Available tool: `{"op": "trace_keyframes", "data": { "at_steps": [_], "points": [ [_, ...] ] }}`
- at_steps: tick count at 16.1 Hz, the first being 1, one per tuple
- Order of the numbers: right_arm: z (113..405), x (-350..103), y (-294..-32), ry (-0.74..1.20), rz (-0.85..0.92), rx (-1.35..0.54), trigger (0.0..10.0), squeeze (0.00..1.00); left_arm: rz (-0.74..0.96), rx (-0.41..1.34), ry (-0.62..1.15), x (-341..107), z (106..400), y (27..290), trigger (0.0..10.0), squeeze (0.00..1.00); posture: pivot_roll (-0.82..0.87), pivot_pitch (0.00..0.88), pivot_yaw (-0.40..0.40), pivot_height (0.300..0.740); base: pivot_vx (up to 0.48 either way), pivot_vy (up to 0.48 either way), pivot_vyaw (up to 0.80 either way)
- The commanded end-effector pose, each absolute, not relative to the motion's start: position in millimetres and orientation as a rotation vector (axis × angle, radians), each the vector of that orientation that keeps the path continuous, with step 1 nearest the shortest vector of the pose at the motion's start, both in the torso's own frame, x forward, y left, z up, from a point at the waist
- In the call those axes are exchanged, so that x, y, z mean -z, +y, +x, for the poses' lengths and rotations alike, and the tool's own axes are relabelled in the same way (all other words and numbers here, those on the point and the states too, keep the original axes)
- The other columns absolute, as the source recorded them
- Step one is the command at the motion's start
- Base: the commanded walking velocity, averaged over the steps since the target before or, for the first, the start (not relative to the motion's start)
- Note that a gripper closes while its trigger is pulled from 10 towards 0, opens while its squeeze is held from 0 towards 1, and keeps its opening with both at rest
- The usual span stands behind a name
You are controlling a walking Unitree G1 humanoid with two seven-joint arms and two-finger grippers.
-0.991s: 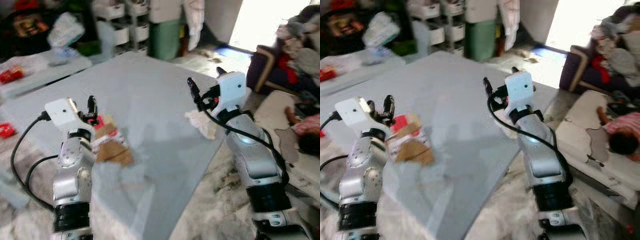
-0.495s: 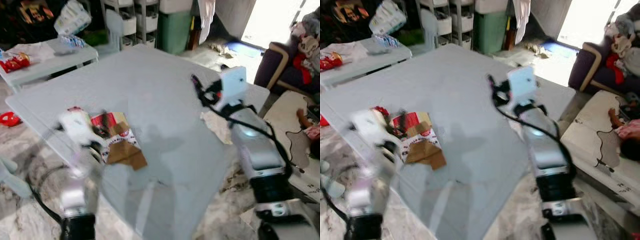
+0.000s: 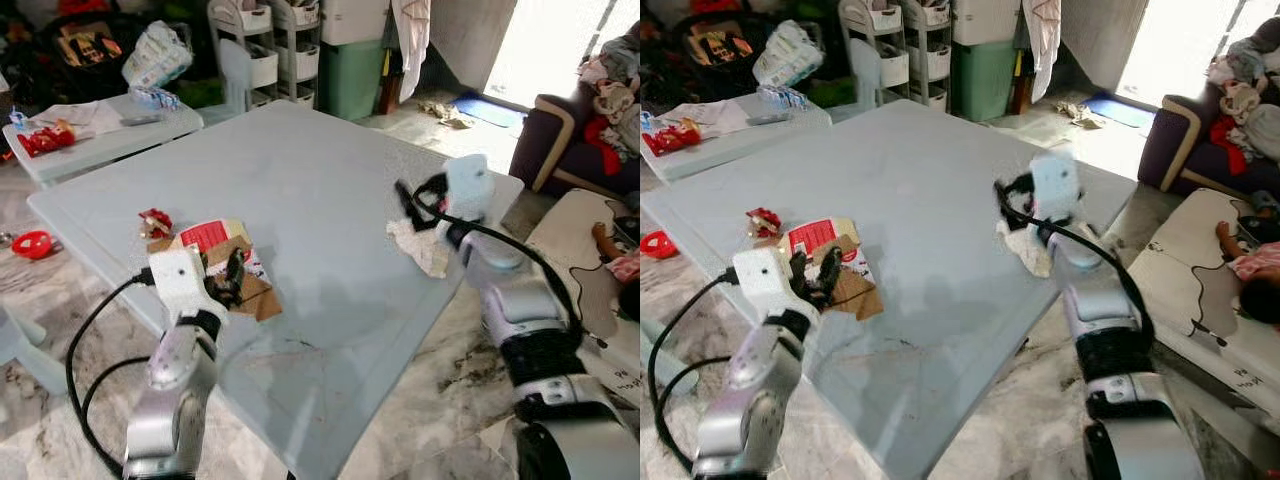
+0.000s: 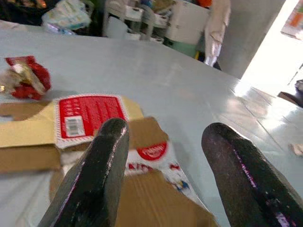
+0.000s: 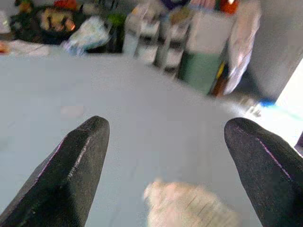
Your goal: Picking trash to rubbish bin
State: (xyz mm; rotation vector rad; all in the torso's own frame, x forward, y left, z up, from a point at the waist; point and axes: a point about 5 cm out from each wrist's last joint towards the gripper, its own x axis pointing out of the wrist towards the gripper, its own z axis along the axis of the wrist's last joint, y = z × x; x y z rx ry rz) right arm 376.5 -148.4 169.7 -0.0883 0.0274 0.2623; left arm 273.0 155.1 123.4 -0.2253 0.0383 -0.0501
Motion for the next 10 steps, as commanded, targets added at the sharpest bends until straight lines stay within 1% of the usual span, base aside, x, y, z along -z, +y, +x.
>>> {"op": "trace_keyframes", "data": {
  "at_steps": [1,2,4,6,9,10],
  "points": [
    [381.0,-173.0,-150.2,0.041,-0.059,-0.266,10.0,0.0,-0.211,0.082,0.03,-128.2,269.3,151.1,10.0,0.0,0.08,0.025,-0.044,0.74,0.0,0.0,0.0],
    [381.8,-171.2,-150.9,0.048,-0.048,-0.257,10.0,0.0,-0.211,0.082,0.033,-128.3,267.2,151.4,10.0,0.0,0.08,0.028,-0.044,0.74,0.0,0.0,0.0],
    [382.7,-157.0,-149.9,0.128,0.037,-0.242,10.0,0.0,-0.211,0.076,0.029,-130.7,263.4,154.0,10.0,0.0,0.09,0.034,-0.042,0.74,0.0,0.0,0.0],
    [383.1,-150.9,-149.3,0.153,0.084,-0.23,10.0,0.0,-0.204,0.083,0.03,-132.3,260.4,154.1,10.0,0.0,0.1,0.04,-0.038,0.74,0.0,0.0,0.0],
    [384.7,-139.1,-152.9,0.186,-0.028,-0.165,10.0,0.0,-0.174,0.098,0.081,-125.0,243.7,158.5,10.0,0.0,0.12,0.051,-0.027,0.74,0.0,0.0,0.0],
    [384.8,-138.6,-153.1,0.187,-0.031,-0.162,10.0,0.0,-0.172,0.099,0.084,-124.5,242.4,158.9,10.0,0.0,0.12,0.052,-0.024,0.74,0.0,0.0,0.0]
  ]
}}
